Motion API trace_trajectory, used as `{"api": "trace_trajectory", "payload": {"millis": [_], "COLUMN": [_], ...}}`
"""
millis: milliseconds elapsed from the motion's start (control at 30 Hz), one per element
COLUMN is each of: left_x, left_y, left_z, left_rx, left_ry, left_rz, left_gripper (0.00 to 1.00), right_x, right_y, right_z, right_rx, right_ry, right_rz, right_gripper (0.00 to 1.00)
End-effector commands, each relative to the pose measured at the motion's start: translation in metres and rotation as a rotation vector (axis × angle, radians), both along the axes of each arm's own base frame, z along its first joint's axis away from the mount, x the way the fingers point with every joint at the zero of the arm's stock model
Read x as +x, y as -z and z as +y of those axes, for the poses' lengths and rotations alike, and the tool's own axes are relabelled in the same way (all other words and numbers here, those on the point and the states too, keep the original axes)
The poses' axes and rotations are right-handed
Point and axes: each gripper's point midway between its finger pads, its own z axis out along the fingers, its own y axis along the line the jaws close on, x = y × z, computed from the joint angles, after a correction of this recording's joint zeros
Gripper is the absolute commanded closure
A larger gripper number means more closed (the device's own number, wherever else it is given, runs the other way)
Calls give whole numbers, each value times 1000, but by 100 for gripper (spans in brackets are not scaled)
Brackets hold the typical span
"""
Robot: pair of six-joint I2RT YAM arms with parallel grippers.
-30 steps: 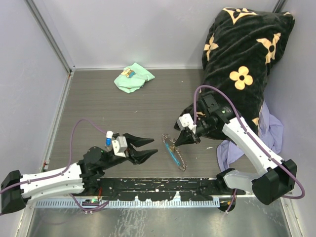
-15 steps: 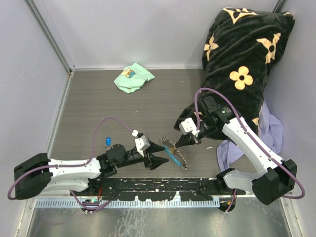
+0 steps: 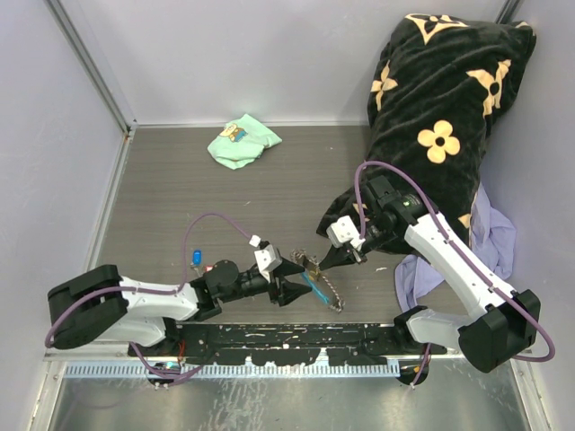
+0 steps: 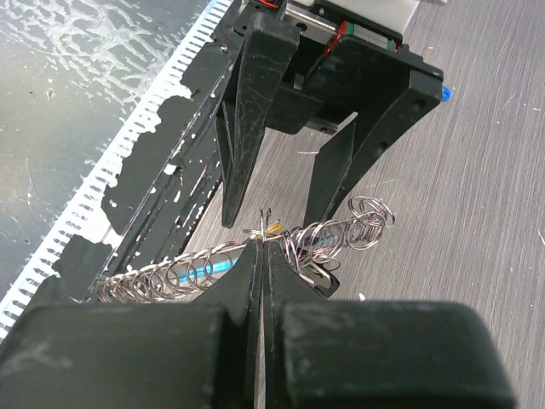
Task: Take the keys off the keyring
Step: Remove the key from the keyring.
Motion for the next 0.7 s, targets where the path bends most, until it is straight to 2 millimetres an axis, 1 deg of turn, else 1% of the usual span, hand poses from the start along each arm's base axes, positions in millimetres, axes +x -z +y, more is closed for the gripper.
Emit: {"api": "trace_trajectory", "payload": {"millis": [0, 100, 267, 500, 667], "left_x": [-1, -3, -6, -11, -13], "left_y": [-37, -40, -44, -50, -53], "left_z": [-13, -16, -17, -15, -15], "left_rx": [-143, -164, -193, -206, -211], "left_ry": [63, 98, 134, 168, 185], "left_rz": [-52, -37, -23, -19, -13], "left_gripper": [44, 47, 56, 62, 72], "right_x": [-7, -7, -7, -8, -8], "right_y": [-14, -13, -12, -11, -11], "right_z": [4, 4, 4, 4, 3], "right_rx": [75, 73, 72, 71, 70], "right_ry": [-24, -24, -27, -28, -26], "right_rz": [-6, -4, -3, -2, -2], "right_gripper": [99, 99, 99, 99, 99]}}
